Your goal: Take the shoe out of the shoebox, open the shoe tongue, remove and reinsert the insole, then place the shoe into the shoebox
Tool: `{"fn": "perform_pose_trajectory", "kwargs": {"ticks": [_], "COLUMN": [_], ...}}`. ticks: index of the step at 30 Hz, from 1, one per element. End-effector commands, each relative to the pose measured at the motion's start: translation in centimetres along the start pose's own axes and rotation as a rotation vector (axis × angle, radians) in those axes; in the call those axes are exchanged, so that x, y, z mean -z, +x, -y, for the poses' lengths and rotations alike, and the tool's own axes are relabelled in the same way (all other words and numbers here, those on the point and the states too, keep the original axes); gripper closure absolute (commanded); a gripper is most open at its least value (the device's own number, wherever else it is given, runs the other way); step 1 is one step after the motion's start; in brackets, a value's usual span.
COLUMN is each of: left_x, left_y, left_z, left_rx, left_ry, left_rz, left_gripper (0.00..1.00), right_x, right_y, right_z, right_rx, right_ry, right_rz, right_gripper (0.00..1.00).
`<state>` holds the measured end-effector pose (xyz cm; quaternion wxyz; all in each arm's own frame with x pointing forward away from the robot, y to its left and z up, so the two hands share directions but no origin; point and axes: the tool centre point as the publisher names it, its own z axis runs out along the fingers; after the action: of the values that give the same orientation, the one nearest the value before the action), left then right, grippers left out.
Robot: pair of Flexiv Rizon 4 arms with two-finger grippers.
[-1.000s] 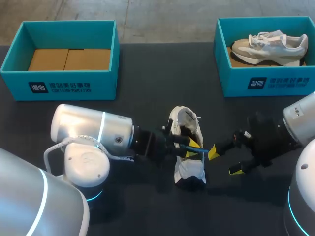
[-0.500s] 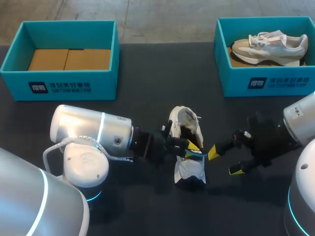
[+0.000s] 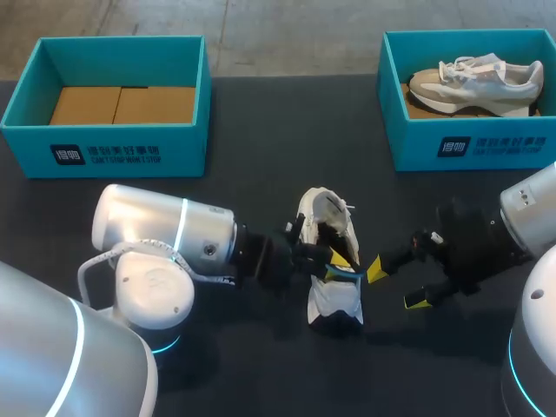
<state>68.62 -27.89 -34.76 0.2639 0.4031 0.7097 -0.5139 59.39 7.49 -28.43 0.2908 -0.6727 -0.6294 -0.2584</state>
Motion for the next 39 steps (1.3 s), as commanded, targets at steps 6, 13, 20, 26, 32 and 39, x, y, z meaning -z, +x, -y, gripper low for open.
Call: {"fn": "perform_pose_trajectory", "kwargs": {"ticks": [6, 13, 20, 26, 32, 39], "left_x": [-0.6, -0.7, -0.9, -0.8, -0.2, 0.5], "left_y": [-0.2, -0.1, -0.1, -0.4, -0.8, -1.0], "left_z": [-1.5, -2.9, -3.4, -2.8, -1.5, 0.0], "left_rx": [0.007, 0.069, 0.091, 0.094, 0.088, 0.082], "left_ry": [-0.035, -0.06, -0.071, -0.059, -0.033, -0.006], "left_rz": [-0.012, -0.013, -0.016, -0.007, 0.008, 0.021], "left_gripper": [1.0, 1.0, 1.0, 1.0, 0.76, 0.75], "right_x": [-0.1, -0.1, -0.1, -0.1, -0.1, -0.1], "right_y": [0.1, 0.1, 0.1, 0.1, 0.1, 0.1], "right_z": [0.1, 0.1, 0.1, 0.1, 0.1, 0.1], "right_rx": [-0.002, -0.002, -0.002, -0.002, -0.002, -0.002], "right_ry": [-0.002, -0.002, -0.002, -0.002, -0.002, -0.002], "right_rz": [0.004, 0.004, 0.004, 0.004, 0.004, 0.004], "right_gripper": [0.0, 0.0, 0.0, 0.0, 0.0, 0.0]}}
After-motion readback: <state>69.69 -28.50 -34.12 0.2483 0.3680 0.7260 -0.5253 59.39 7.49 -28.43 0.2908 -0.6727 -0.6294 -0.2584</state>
